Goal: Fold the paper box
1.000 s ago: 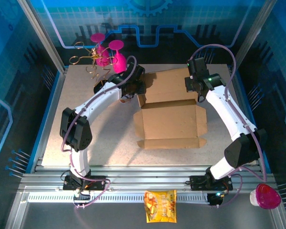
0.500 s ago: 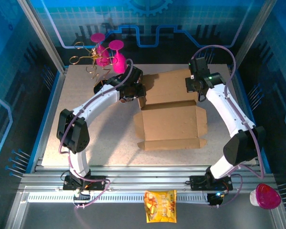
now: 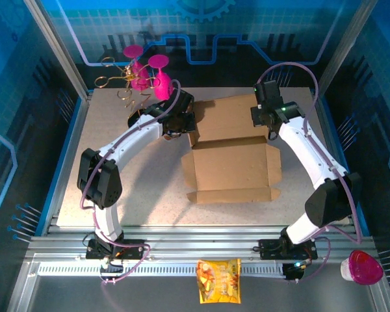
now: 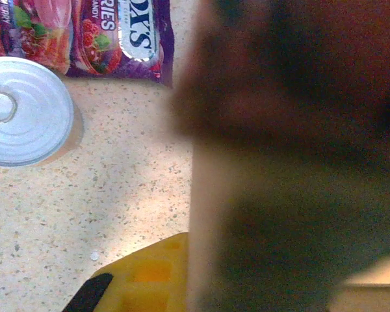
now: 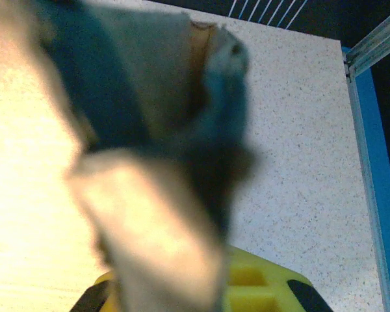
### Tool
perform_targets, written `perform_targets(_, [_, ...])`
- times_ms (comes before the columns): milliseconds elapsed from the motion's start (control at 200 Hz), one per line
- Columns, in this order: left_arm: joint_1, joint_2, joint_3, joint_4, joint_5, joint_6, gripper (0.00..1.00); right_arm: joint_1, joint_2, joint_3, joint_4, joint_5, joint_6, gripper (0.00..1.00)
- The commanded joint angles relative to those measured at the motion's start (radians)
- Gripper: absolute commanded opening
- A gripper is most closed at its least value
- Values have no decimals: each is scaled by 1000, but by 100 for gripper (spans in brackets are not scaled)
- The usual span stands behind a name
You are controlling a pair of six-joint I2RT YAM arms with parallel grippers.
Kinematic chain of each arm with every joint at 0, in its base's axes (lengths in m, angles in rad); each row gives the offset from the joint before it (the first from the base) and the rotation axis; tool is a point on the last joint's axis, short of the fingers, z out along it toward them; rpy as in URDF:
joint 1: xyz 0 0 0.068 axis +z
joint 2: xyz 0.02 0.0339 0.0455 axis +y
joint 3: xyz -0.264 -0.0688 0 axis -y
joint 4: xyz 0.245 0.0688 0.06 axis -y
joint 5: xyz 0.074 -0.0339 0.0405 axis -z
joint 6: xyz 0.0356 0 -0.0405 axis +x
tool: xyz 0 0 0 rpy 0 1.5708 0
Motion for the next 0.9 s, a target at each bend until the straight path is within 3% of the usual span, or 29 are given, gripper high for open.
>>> perform_targets(0, [-9,-1,63,-26,-14,-2,34,10,-17,2,29,3,-10,0])
perform_targets(75, [-11,-11,83,-48,-15,-13,48,-6,0,16,-3,1,21,0])
perform_targets(185, [-14,-58,104,-78,-32,-55,56,-61,7,8,-35,-21,84,0])
perform_targets(395, [-47,-199,18,-63,-13,-238,55,-167,43,28,-115,-47,194,0])
perform_targets(475, [-75,-221,-5,-119,-27,-361,56,-209,77,52,-162,-44,239,0])
perform_targets(550, [-97,-238,-42,-138,30,-467,56,-252,103,64,-201,-46,295,0])
perform_targets(655, [-136,-299,-196,-32,106,-654,57,-326,124,49,-233,-97,401,0])
perform_targets(800, [-194,-346,-371,97,177,-869,74,-415,155,15,-232,-195,506,0])
perform_targets(896, [-231,-351,-491,248,194,-975,78,-445,181,5,-227,-235,541,0])
